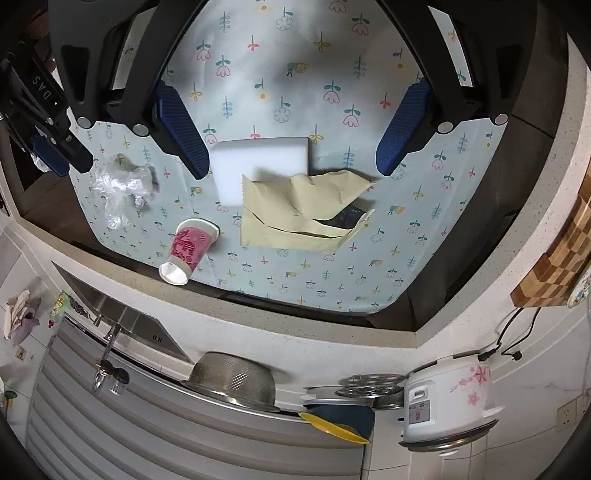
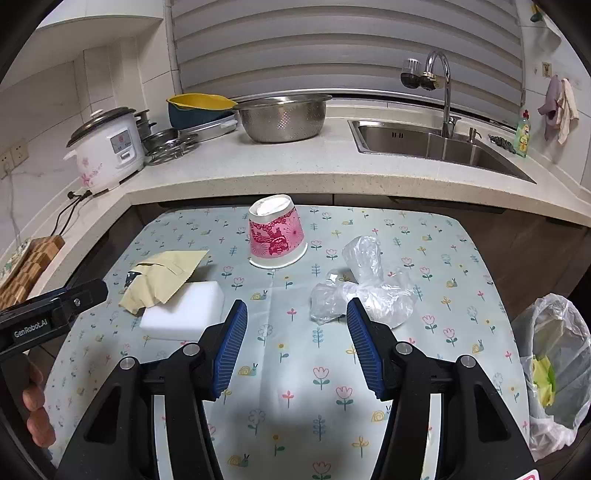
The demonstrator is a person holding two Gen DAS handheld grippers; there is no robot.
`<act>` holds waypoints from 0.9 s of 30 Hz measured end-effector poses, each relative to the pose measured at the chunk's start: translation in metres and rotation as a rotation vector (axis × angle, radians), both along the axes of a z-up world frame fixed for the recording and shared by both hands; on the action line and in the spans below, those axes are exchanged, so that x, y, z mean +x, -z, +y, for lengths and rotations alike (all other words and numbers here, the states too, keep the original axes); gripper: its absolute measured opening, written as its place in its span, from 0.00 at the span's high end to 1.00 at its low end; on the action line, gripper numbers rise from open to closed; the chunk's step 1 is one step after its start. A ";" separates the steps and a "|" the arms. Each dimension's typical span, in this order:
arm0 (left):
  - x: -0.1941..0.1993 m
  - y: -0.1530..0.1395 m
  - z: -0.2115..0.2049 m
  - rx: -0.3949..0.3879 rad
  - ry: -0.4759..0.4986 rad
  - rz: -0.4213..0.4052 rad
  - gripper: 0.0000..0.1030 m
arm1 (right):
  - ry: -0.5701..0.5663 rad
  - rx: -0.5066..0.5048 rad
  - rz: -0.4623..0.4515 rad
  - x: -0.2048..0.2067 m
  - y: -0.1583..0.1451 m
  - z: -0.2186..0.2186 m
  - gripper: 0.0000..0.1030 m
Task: Collect trash
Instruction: 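Reach the right gripper to the clear plastic bag while the left reaches the beige envelope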
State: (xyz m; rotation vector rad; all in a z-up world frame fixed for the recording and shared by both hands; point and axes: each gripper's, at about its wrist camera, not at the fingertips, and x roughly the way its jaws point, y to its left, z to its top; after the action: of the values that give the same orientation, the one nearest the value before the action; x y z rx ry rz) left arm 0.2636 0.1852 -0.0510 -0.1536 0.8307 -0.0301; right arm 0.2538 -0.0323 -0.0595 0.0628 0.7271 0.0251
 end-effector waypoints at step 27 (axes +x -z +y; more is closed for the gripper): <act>0.095 0.067 -0.009 -0.076 -0.017 0.132 0.26 | 0.100 -0.019 0.115 0.094 0.069 -0.053 0.31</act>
State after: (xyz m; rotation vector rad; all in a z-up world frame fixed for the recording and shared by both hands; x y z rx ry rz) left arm 0.3583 0.1764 -0.1179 -0.2365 0.9603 -0.0358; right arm 0.3481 -0.0850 -0.1281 0.0827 0.8387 -0.0820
